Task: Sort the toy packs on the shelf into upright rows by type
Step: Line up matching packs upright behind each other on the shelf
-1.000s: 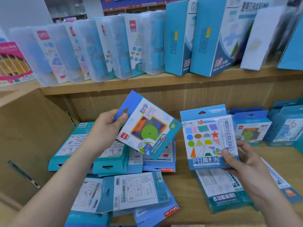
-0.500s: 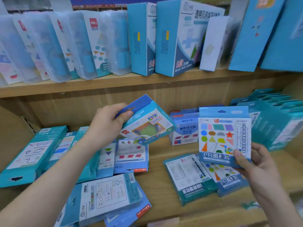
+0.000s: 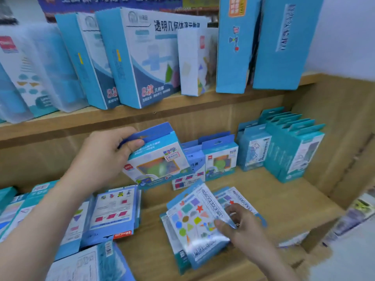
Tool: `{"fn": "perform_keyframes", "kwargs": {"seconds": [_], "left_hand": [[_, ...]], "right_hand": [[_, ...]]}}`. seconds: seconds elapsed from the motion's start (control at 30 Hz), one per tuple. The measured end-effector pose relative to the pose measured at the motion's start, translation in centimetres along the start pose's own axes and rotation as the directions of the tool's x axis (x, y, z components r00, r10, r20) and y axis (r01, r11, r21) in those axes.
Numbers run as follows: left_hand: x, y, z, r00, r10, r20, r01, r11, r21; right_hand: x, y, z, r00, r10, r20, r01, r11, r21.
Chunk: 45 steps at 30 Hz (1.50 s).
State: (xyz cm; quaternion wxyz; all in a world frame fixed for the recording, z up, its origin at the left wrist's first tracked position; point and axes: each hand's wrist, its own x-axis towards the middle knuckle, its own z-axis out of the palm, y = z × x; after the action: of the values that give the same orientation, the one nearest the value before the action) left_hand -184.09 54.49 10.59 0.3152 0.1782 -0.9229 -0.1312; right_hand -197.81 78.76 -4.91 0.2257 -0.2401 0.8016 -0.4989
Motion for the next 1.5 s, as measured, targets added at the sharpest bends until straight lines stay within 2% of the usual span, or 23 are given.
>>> {"fn": "perform_keyframes", "kwargs": {"seconds": [0.07, 0.13, 0.23, 0.3, 0.4, 0.5, 0.77, 0.83, 1.0, 1.03, 1.1, 1.2, 1.37, 1.5], "left_hand": [[0.4, 0.6, 0.4, 1.000, 0.002, -0.020, -0.002, 1.000, 0.011], [0.7, 1.0, 1.2, 1.000, -0.016, 0.000, 0.016, 1.000, 0.007], [1.2, 1.7, 3.0, 0.997, -0.060, 0.051, 0.060, 0.998, 0.000], [1.9, 2.6, 4.3, 0.995, -0.061, 0.077, 0.062, 0.998, -0.015], [3.7, 4.9, 6.9, 0.993, -0.020, 0.117, 0.022, 1.000, -0.019], [5.9, 7.7, 10.3, 0.985, 0.015, 0.174, -0.028, 0.997, 0.071], [7.3, 8.8, 20.1, 0.941, -0.046, 0.335, -0.019, 0.982, 0.188], [7.0, 8.2, 21.4, 0.958, -0.064, 0.281, 0.004, 0.978, 0.208], [5.2, 7.6, 20.8, 1.000, 0.002, 0.000, -0.002, 0.970, 0.242], [4.7, 7.6, 20.5, 0.999, -0.044, 0.004, 0.041, 0.964, 0.263], [3.8, 7.6, 20.4, 0.965, -0.238, 0.110, 0.201, 0.942, 0.270], [3.1, 7.2, 21.3, 0.887, -0.421, 0.189, 0.399, 0.906, 0.145], [3.3, 7.2, 22.1, 0.821, -0.548, 0.162, 0.568, 0.813, -0.128], [3.5, 6.7, 22.7, 0.800, -0.589, 0.115, 0.600, 0.778, -0.185]], "right_hand": [[0.4, -0.3, 0.2, 0.999, -0.045, -0.022, 0.038, 0.964, -0.263], [0.7, -0.4, 0.1, 0.995, -0.098, 0.000, 0.086, 0.872, -0.481], [1.2, 0.0, -0.3, 0.986, -0.165, 0.038, 0.154, 0.780, -0.607], [1.7, 0.3, -1.2, 0.980, -0.199, 0.013, 0.172, 0.807, -0.565], [3.2, 0.9, -3.4, 0.969, -0.243, -0.035, 0.213, 0.903, -0.374], [4.9, 1.0, -6.4, 0.956, -0.272, -0.111, 0.239, 0.940, -0.244], [9.0, 2.2, -9.9, 0.975, -0.206, -0.080, 0.195, 0.972, -0.132], [10.0, 2.3, -9.8, 0.975, -0.216, -0.050, 0.207, 0.969, -0.137], [12.4, 1.9, -9.2, 0.980, -0.198, 0.033, 0.201, 0.971, -0.126], [12.8, 1.8, -9.0, 0.981, -0.191, 0.039, 0.194, 0.975, -0.112], [13.6, 1.4, -8.8, 0.979, -0.200, 0.045, 0.203, 0.977, -0.069], [14.9, 0.9, -8.4, 0.973, -0.227, 0.052, 0.229, 0.973, -0.041], [16.8, -0.1, -8.6, 0.974, -0.215, 0.073, 0.211, 0.976, 0.059], [17.6, -0.3, -8.6, 0.980, -0.187, 0.067, 0.184, 0.982, 0.045]]}}
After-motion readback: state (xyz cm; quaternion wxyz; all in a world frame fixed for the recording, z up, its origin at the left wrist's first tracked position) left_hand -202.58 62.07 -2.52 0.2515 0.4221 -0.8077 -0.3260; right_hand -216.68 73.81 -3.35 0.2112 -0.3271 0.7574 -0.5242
